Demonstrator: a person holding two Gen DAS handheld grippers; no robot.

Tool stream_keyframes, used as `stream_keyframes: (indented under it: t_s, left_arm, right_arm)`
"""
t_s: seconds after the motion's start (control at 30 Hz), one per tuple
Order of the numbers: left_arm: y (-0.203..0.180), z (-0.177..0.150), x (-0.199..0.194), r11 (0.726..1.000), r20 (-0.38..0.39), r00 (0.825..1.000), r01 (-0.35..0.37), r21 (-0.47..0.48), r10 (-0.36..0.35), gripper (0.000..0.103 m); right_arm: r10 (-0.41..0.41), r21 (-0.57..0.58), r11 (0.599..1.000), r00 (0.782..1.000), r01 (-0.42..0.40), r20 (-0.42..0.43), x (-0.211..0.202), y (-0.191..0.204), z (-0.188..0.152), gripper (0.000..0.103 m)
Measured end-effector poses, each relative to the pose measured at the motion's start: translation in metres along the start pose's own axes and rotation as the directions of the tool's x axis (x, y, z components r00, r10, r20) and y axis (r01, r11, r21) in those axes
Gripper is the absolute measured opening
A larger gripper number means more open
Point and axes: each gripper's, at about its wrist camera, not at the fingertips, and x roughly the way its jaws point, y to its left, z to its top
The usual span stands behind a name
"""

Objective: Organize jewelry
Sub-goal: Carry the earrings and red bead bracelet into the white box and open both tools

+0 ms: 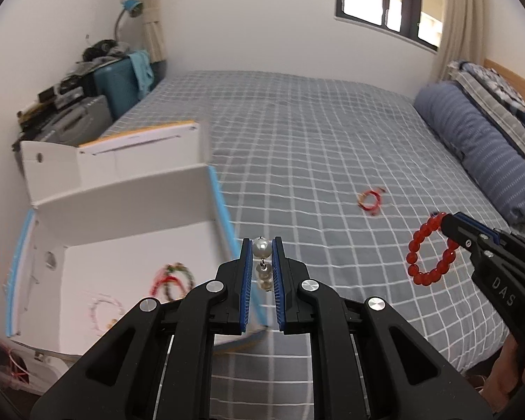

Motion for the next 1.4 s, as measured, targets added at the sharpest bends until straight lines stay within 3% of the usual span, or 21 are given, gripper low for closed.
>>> stream_keyframes:
  t_s: [0.5,0.87,1.4]
  left_arm:
    - [0.124,-0.004,-0.015,0.982,-0.018,0.989,-0.149,-0.113,0.148,0.011]
    - [0.204,-0.034,0.011,0.952,-0.108,0.970,-0.237,-0.194,0.220,0.011]
    - [0.234,-0.060,0.057,0.944,-0.214,0.952,-0.264,-0.200,0.221,0.011]
  right_arm:
    - [0.116,-0.104,0.988,0.993,-0.116,-0.007,0.020,0.129,0.024,0.013]
    - [0.164,-0.171,0.969,0.982,-0.178,-0.093,0.069,0.214,0.004,0.013]
    - [0.140,-0.169,0.969,0.963,-0.181,-0.230,0.128,0.247,-0.029,0.013]
